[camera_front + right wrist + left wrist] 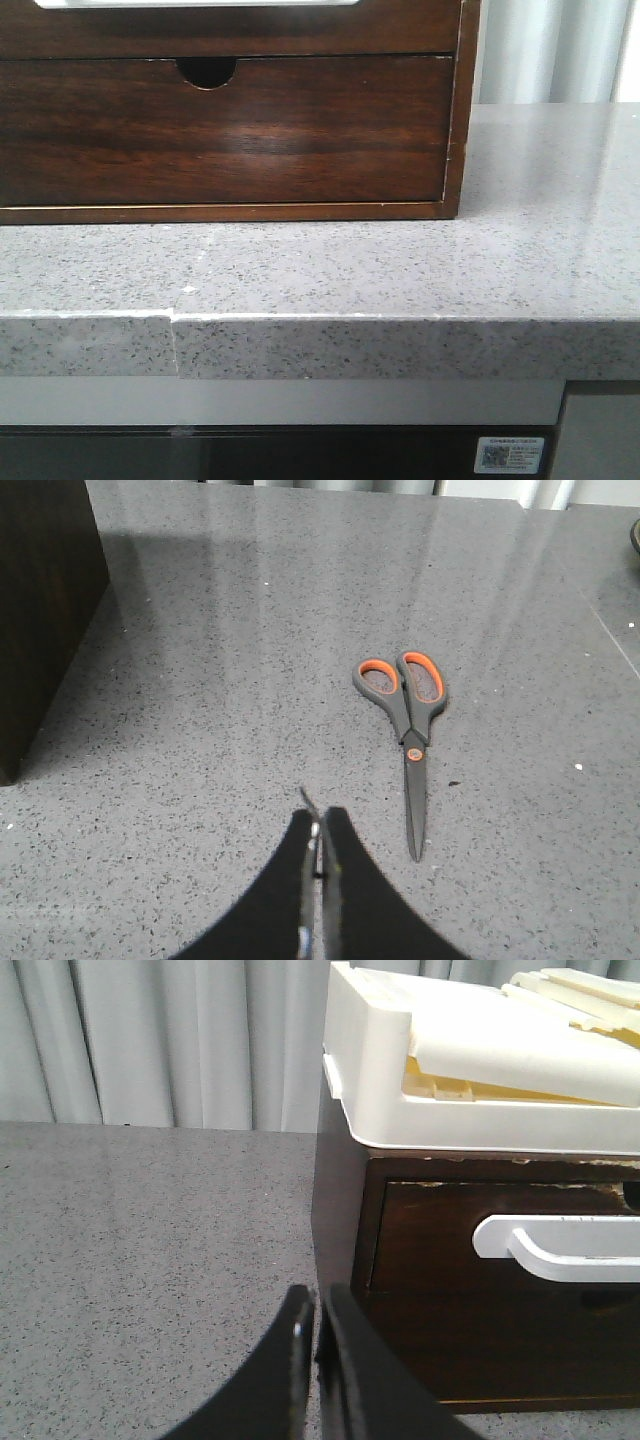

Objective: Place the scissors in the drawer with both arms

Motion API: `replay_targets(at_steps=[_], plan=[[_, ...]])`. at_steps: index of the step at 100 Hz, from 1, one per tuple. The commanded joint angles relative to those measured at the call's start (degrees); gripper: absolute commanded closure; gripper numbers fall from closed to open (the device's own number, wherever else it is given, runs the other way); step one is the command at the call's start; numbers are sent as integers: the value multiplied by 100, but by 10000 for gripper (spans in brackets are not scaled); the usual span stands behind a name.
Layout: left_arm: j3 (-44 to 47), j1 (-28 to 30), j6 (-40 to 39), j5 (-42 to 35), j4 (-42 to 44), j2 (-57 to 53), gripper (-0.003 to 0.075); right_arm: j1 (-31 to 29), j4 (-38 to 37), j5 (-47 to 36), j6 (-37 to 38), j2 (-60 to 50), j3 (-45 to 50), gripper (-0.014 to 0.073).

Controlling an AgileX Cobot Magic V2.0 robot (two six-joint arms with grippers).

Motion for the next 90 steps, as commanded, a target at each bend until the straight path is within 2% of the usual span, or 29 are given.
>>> replay_targets(at_steps=[1, 6, 11, 18, 26, 30, 35, 46, 69, 90], plan=[[-194, 18, -29, -485, 22, 86, 740, -46, -21, -438, -56, 84, -193, 662], [-194, 26, -29, -482, 158, 86, 733, -46, -21, -438, -45, 84, -193, 637], [-159, 26, -29, -511, 291, 86, 690, -46, -21, -448, -45, 84, -193, 568], [-139, 26, -29, -511, 465, 86, 554, -46, -53, -502, -45, 84, -193, 403], [-139, 26, -29, -511, 525, 86, 349, -46, -57, -555, -45, 97, -193, 200], [-139, 26, -29, -511, 525, 86, 276, -46, -57, -598, -45, 97, -193, 132], [-139, 26, -29, -511, 525, 86, 232, -46, -57, -614, -45, 97, -193, 87], [-139, 26, -29, -511, 525, 86, 227, -46, -57, -593, -45, 97, -193, 79], [-139, 26, -39, -511, -199, 86, 227, -46, -57, -593, -45, 97, -193, 79], [-121, 26, -39, -766, -2124, 109, 227, -46, -8, -593, -45, 97, -193, 79]])
